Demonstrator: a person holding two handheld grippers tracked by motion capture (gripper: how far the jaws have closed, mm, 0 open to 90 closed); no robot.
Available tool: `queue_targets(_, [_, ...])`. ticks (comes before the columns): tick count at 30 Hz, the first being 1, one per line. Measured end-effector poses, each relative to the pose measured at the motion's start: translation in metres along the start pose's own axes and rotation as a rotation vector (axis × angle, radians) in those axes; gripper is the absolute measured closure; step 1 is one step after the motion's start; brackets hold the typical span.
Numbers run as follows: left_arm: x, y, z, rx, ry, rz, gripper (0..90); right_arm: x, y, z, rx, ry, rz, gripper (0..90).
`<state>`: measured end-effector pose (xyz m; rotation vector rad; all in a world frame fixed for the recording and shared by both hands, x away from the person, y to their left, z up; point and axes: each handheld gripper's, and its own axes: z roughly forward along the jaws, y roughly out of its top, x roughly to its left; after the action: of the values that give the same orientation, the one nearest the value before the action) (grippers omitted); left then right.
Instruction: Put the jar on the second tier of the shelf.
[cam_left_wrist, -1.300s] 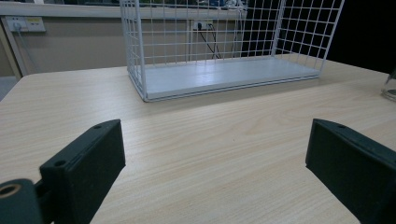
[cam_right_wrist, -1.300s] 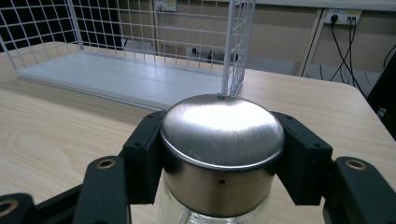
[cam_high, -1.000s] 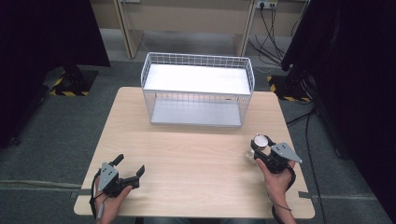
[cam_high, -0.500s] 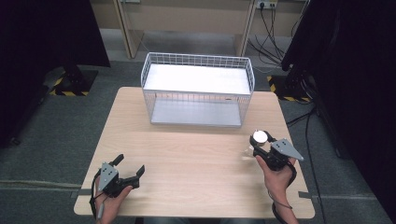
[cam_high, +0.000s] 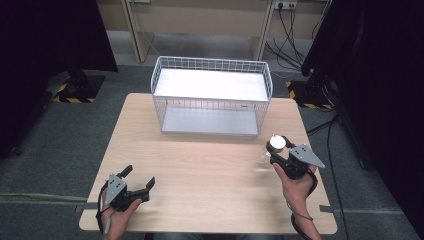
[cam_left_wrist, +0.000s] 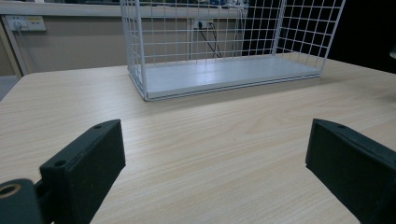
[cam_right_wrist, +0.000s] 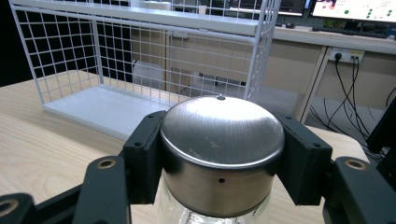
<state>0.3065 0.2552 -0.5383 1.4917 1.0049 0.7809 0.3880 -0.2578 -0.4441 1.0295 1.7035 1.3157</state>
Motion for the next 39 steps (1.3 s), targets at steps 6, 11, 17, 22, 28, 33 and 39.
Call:
queue_targets(6, [0.0,0.0,0.0,0.0,0.0,0.001,4.4,0.002,0.008,0.002,-0.011,0.007,-0.009,40.2])
queue_targets(11, [0.0,0.0,0.0,0.0,0.0,-0.001,4.4,0.003,0.015,0.004,-0.02,0.012,-0.015,40.2])
queue_targets(17, [0.0,0.0,0.0,0.0,0.0,0.0,4.4,0.004,0.022,0.005,-0.028,0.015,-0.02,40.2])
queue_targets(22, [0.0,0.0,0.0,-0.001,0.0,0.001,4.4,0.005,0.03,0.007,-0.038,0.019,-0.027,40.2])
queue_targets(28, [0.0,0.0,0.0,0.001,0.0,0.004,4.5,0.005,0.037,0.009,-0.044,0.025,-0.028,40.2])
queue_targets(33, [0.0,0.0,0.0,0.001,0.0,0.004,4.5,0.005,0.041,0.011,-0.046,0.025,-0.029,40.2])
queue_targets(39, [0.0,0.0,0.0,0.001,-0.001,0.005,4.5,0.006,0.046,0.014,-0.048,0.033,-0.032,40.2])
